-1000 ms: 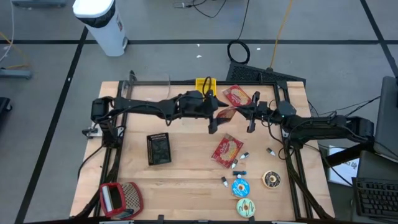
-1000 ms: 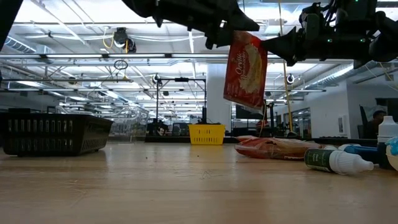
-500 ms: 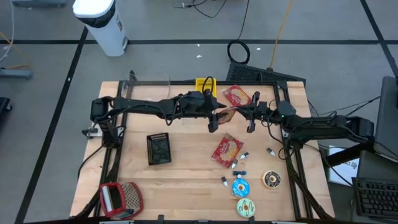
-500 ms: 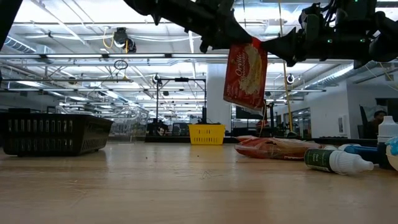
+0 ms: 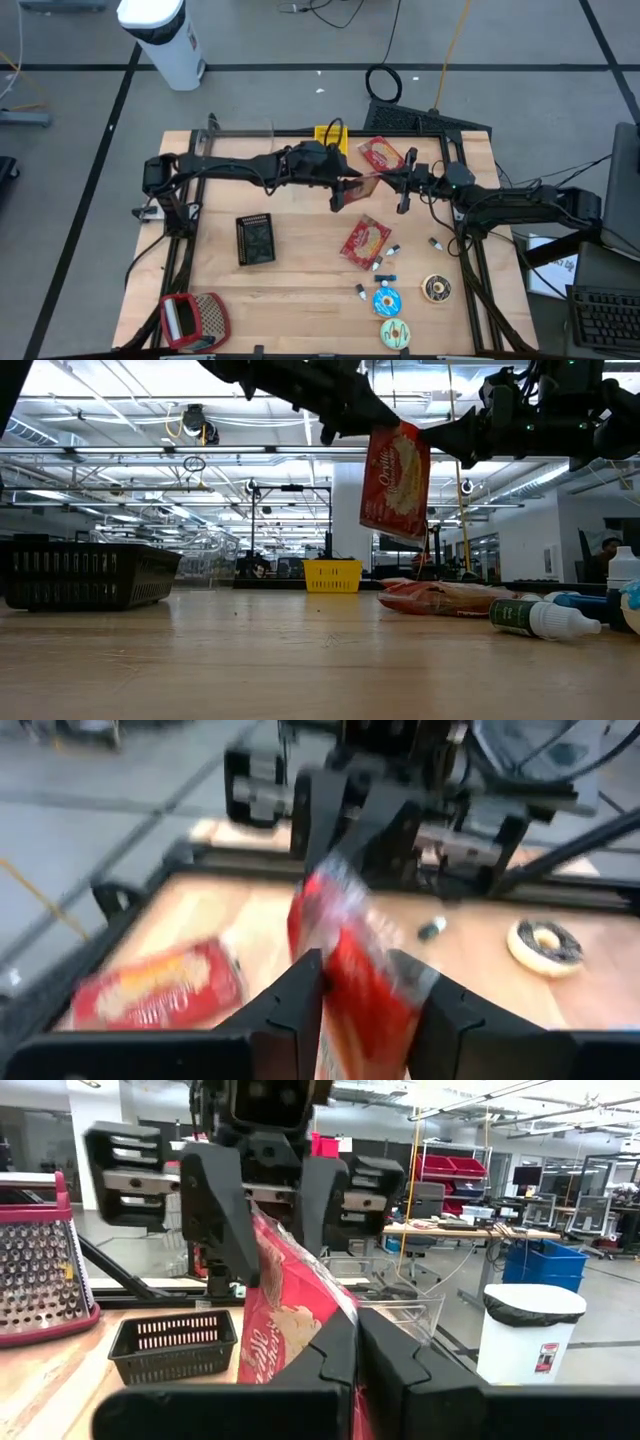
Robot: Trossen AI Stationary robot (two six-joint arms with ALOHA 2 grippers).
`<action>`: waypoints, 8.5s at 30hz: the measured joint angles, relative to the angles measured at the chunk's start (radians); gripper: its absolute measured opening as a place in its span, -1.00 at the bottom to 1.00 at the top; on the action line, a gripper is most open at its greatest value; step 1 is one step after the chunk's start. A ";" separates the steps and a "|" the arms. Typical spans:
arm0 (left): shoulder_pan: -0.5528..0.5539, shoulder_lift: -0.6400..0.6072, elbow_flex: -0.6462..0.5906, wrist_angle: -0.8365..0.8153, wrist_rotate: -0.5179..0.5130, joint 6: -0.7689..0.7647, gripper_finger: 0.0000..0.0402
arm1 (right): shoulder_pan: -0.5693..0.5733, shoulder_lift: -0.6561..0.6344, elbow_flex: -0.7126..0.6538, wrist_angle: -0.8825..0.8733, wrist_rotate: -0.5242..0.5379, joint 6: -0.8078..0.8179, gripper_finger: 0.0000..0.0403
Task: Pick & Place Food Item
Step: Put the middle popcorn pack into the transparent bin, then put the top popcorn pack into the transparent bin
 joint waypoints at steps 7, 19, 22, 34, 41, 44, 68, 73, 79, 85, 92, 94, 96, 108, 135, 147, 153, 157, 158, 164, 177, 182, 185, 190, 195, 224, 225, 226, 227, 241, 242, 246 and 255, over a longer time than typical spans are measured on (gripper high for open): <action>0.015 0.011 0.224 -0.422 -0.032 0.014 -0.30 | 0.000 0.000 0.000 -0.015 0.029 0.000 -1.00; -0.002 0.012 0.325 -0.572 -0.025 0.064 0.11 | 0.009 0.096 0.085 -0.153 0.048 0.025 -1.00; -0.004 0.012 0.325 -0.603 -0.024 0.062 0.29 | 0.027 0.143 0.115 -0.152 0.048 0.022 -1.00; -0.003 0.085 0.325 -0.692 -0.037 0.018 0.50 | 0.149 0.250 0.229 -0.153 0.074 -0.003 -1.00; 0.000 0.100 0.324 -0.750 -0.060 0.014 0.35 | 0.163 0.225 0.232 -0.203 0.106 -0.017 -1.00; 0.000 0.100 0.324 -0.740 -0.060 0.012 0.27 | 0.161 0.219 0.230 -0.214 0.106 -0.020 -1.00; 0.000 0.100 0.324 -0.708 -0.054 0.106 -0.74 | 0.142 0.219 0.230 -0.266 0.102 -0.026 -1.00; 0.001 0.099 0.324 -0.708 -0.056 0.161 -0.96 | 0.142 0.219 0.230 -0.266 0.100 -0.024 -1.00; 0.006 0.061 0.324 -0.748 -0.108 0.140 -0.98 | 0.142 0.202 0.230 -0.311 0.192 -0.019 -0.86; 0.026 -0.038 0.322 -0.763 -0.135 0.103 -0.99 | 0.142 0.145 0.229 -0.439 0.316 -0.033 -0.45; 0.070 -0.210 0.197 -0.729 -0.159 0.049 -0.99 | 0.142 0.071 0.229 -0.523 0.340 -0.033 -0.10; 0.093 -0.270 0.129 -0.706 -0.161 0.015 -1.00 | 0.142 0.059 0.229 -0.531 0.340 -0.033 -0.06; 0.120 -0.339 0.052 -0.660 -0.168 -0.018 -1.00 | 0.142 0.051 0.229 -0.534 0.340 -0.033 -0.03; 0.341 -0.743 -0.326 -0.442 -0.476 -0.327 -1.00 | 0.142 0.050 0.229 -0.537 0.343 -0.036 -0.06; 0.491 -0.871 -0.718 -0.354 -0.657 -0.631 -1.00 | 0.140 0.050 0.229 -0.535 0.344 -0.050 -0.13; 0.491 -0.862 -0.898 -0.050 -0.544 -0.702 -1.00 | 0.115 0.050 0.220 -0.522 0.340 -0.026 -0.14; 0.479 -0.787 -0.921 -0.018 -0.538 -0.752 -0.99 | 0.116 0.050 0.219 -0.520 0.340 -0.026 -0.15; 0.460 -0.722 -0.921 0.049 -0.539 -0.760 -0.99 | 0.116 0.050 0.219 -0.520 0.340 -0.026 -0.15; 0.457 -0.708 -0.921 0.073 -0.534 -0.756 -0.99 | 0.116 0.050 0.219 -0.520 0.340 -0.026 -0.15; 0.456 -0.658 -0.920 0.109 -0.521 -0.738 -0.99 | 0.116 0.050 0.218 -0.520 0.340 -0.026 -0.15; 0.458 -0.656 -0.920 0.063 -0.541 -0.667 -0.96 | 0.116 0.050 0.218 -0.520 0.340 -0.026 -0.15; 0.459 -0.656 -0.920 -0.029 -0.592 -0.667 -0.90 | 0.116 0.050 0.218 -0.521 0.340 -0.026 -0.15; 0.459 -0.666 -0.920 -0.080 -0.606 -0.667 -0.78 | 0.116 0.050 0.217 -0.521 0.340 -0.026 -0.15; 0.459 -0.666 -0.920 -0.123 -0.627 -0.665 -0.46 | 0.116 0.050 0.217 -0.521 0.340 -0.026 -0.15; 0.460 -0.666 -0.920 -0.156 -0.667 -0.601 -0.13 | 0.116 0.050 0.217 -0.521 0.340 -0.026 -0.15; 0.641 -0.840 -0.919 -0.488 -0.682 -0.587 0.21 | 0.116 0.050 0.217 -0.528 0.339 -0.025 -0.15; 0.641 -0.843 -0.920 -0.478 -0.682 -0.581 0.21 | 0.116 0.050 0.217 -0.528 0.339 -0.025 -0.15; 0.641 -0.845 -0.920 -0.456 -0.682 -0.576 0.21 | 0.116 0.050 0.217 -0.528 0.340 -0.025 -0.15; 0.638 -0.849 -0.920 -0.436 -0.671 -0.570 0.21 | 0.116 0.050 0.217 -0.529 0.340 -0.025 -0.15; 0.525 -0.999 -0.920 -0.050 -0.373 -0.441 0.21 | -0.070 0.085 0.217 -0.830 0.471 0.229 -0.15; 0.511 -0.999 -0.920 -0.030 -0.348 -0.441 0.21 | -0.103 0.094 0.217 -0.859 0.471 0.278 -0.15; 0.457 -0.998 -0.920 0.007 -0.309 -0.440 0.21 | -0.233 0.157 0.217 -0.948 0.467 0.465 -0.15; 0.408 -0.968 -0.920 -0.003 -0.339 -0.420 0.21 | -0.359 0.324 0.217 -0.908 0.411 0.500 -0.15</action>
